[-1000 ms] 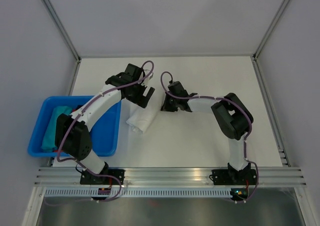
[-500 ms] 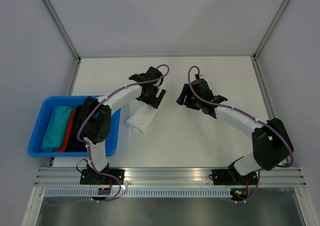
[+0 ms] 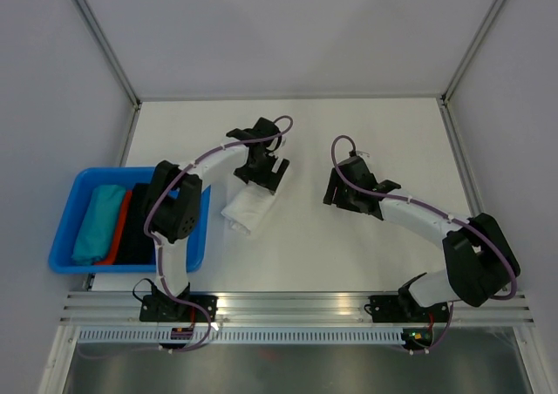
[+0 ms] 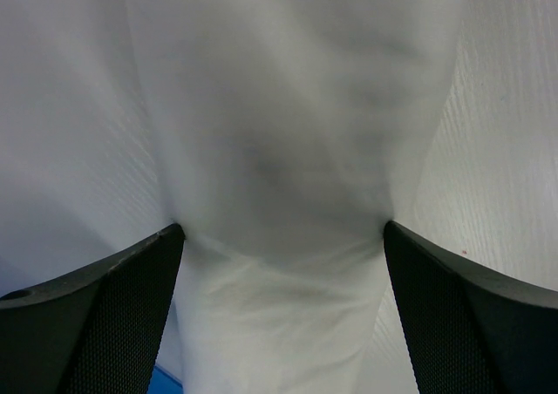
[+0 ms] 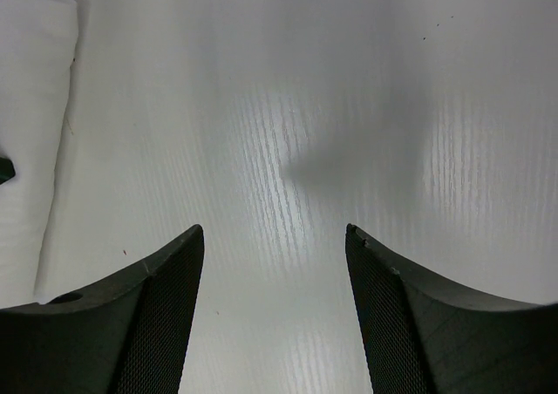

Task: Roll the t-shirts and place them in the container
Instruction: Place the rolled tshirt into the container

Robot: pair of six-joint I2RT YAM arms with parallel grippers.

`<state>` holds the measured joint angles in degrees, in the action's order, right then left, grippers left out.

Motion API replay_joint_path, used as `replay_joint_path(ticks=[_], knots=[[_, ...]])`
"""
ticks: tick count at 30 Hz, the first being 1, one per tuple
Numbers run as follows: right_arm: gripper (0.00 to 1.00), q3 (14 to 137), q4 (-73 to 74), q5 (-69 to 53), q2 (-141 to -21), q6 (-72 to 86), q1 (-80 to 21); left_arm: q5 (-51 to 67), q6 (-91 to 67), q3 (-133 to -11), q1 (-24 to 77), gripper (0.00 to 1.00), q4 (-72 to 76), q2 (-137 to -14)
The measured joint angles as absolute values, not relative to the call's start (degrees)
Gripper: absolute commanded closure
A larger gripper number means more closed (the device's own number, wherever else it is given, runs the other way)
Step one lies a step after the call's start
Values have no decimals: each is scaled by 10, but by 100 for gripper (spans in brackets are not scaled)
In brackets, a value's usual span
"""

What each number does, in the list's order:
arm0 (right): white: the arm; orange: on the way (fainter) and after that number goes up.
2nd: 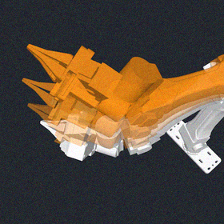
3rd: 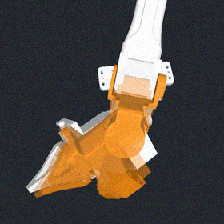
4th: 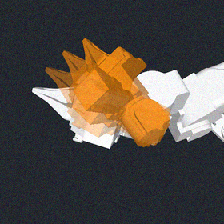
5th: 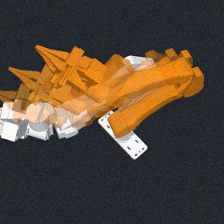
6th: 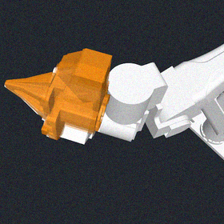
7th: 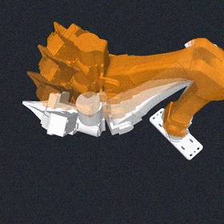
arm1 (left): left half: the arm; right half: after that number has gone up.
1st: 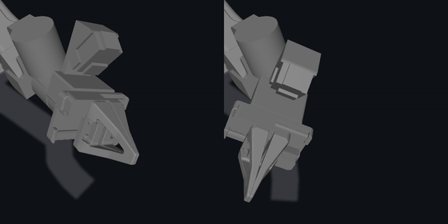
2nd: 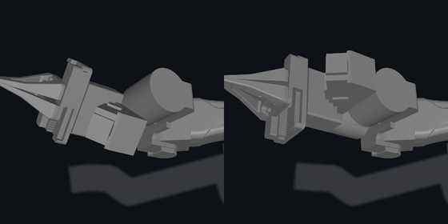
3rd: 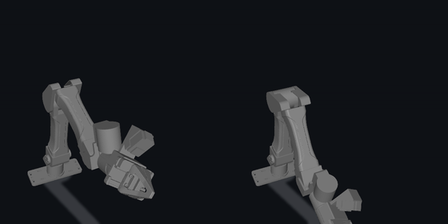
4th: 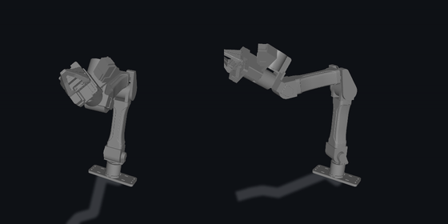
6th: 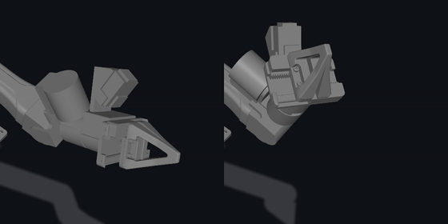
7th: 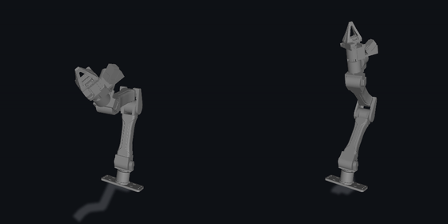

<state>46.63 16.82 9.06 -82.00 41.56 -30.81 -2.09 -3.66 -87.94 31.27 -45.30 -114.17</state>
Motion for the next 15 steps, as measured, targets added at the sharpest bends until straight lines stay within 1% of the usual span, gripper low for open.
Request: replay_joint_path(ticks=[6,15], knots=[[27,466,170,93,-818,408,-308,27,-32,-864,307,0,-446,-1143],[27,458,172,101,-802,404,-308,30,1,-817,345,0,-441,-1139]])
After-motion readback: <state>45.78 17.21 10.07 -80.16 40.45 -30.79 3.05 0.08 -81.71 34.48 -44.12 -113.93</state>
